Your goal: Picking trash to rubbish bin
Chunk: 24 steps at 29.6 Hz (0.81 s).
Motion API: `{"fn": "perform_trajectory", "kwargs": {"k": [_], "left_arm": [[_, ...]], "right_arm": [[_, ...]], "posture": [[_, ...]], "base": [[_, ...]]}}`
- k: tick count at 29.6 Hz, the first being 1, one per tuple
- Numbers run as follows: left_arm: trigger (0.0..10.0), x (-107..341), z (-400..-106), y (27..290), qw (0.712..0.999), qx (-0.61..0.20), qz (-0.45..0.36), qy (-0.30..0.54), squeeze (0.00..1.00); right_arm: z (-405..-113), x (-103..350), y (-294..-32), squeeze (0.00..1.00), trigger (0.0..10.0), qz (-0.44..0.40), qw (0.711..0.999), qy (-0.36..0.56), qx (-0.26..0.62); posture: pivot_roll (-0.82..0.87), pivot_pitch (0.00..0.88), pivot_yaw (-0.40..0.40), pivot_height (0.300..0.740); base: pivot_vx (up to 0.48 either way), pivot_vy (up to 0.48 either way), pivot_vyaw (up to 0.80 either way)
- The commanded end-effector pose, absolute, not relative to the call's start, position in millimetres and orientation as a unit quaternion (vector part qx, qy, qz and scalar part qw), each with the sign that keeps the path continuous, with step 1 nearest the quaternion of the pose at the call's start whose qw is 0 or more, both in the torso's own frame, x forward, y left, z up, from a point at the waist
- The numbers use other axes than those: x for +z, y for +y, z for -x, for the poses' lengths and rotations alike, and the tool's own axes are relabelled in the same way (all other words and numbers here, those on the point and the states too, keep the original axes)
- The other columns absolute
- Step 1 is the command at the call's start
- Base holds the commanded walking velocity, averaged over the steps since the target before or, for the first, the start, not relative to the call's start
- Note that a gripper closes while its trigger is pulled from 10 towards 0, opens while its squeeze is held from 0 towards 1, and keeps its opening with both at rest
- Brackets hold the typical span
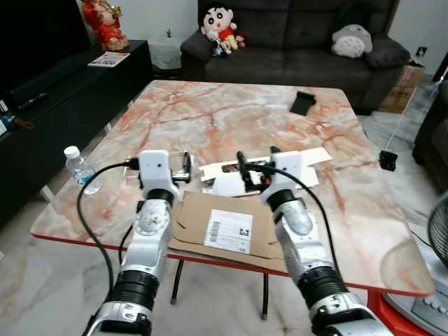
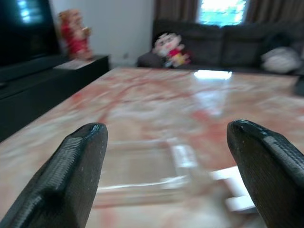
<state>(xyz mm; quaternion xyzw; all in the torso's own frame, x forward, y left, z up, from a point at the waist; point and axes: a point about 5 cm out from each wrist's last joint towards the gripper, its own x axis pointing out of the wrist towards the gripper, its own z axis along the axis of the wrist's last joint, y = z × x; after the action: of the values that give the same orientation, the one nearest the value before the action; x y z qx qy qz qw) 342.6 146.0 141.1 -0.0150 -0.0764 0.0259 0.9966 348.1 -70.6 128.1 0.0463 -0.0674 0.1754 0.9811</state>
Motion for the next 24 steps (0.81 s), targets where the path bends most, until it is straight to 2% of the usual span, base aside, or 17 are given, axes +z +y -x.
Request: {"fn": "perform_trajectory", "kwargs": {"k": [1,4,19,24], "left_arm": [[10.0,144.3,-342.9,140.5,0.997,0.021,0.018,-0.079,0.0],[10.0,144.5,-342.7,140.7,0.996,0.021,0.017,-0.08,0.0],[10.0,121.5,-341.5,142.9,1.0,0.008,0.005,0.0,0.0],[10.0,120.7,-347.8,141.0,0.999,0.01,-0.037,0.029,0.0]], "right_arm": [[-349.1,128.3,-76.5,0.0,10.0,-0.04,0.982,-0.066,0.17],[-349.3,128.5,-76.3,0.0,10.0,-0.041,0.982,-0.066,0.17],[-349.0,126.6,-72.5,0.0,10.0,-0.041,0.981,-0.058,0.179],[-349.1,126.5,-72.6,0.0,10.0,-0.04,0.981,-0.057,0.18]], "posture": [[0.0,0.029,0.005,0.74],[0.0,0.032,0.004,0.74],[0.01,0.046,-0.002,0.74],[0.01,0.046,-0.002,0.74]], "base": [[0.334,0.0,0.0],[0.313,0.0,0.0],[0.0,0.0,0.0],[0.0,0.0,0.0]]}}
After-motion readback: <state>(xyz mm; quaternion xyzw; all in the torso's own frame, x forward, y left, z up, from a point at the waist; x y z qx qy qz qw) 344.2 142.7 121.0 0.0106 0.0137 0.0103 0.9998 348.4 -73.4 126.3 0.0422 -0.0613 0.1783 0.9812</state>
